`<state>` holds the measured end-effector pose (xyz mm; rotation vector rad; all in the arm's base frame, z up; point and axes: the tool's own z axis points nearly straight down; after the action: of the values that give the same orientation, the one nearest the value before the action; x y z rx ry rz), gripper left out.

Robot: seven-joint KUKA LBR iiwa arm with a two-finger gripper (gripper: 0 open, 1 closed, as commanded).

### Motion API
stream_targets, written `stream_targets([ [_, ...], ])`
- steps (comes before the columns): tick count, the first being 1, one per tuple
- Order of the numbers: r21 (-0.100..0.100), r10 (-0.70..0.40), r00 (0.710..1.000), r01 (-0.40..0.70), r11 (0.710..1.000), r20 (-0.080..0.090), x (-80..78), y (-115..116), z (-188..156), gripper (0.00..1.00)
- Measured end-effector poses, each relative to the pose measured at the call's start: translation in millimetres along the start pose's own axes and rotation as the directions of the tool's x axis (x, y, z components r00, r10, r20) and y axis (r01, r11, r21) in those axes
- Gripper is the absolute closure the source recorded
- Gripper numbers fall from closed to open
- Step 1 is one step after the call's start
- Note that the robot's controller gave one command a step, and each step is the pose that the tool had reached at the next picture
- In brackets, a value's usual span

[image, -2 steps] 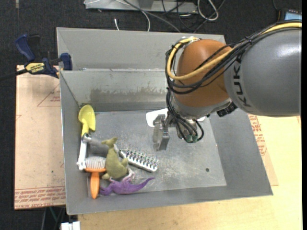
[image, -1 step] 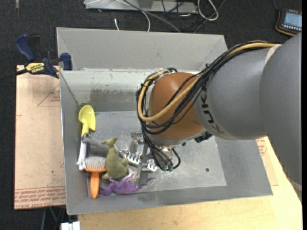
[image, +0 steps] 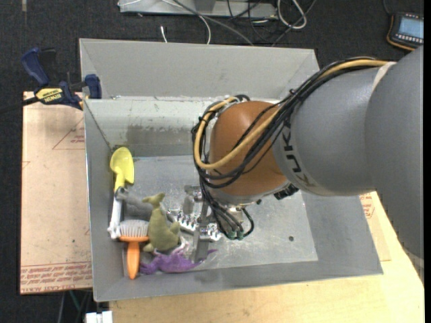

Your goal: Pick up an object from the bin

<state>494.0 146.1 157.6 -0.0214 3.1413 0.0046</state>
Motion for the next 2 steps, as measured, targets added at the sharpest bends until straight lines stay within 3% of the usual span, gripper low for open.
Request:
stream_targets([
  [1,-0.001,-0.089,0.996,0.089,0.996,0.001,2.6,-14,17,0.00],
  [2,-0.001,-0.138,0.990,0.138,0.990,0.007,-1.6,-13,45,0.00],
])
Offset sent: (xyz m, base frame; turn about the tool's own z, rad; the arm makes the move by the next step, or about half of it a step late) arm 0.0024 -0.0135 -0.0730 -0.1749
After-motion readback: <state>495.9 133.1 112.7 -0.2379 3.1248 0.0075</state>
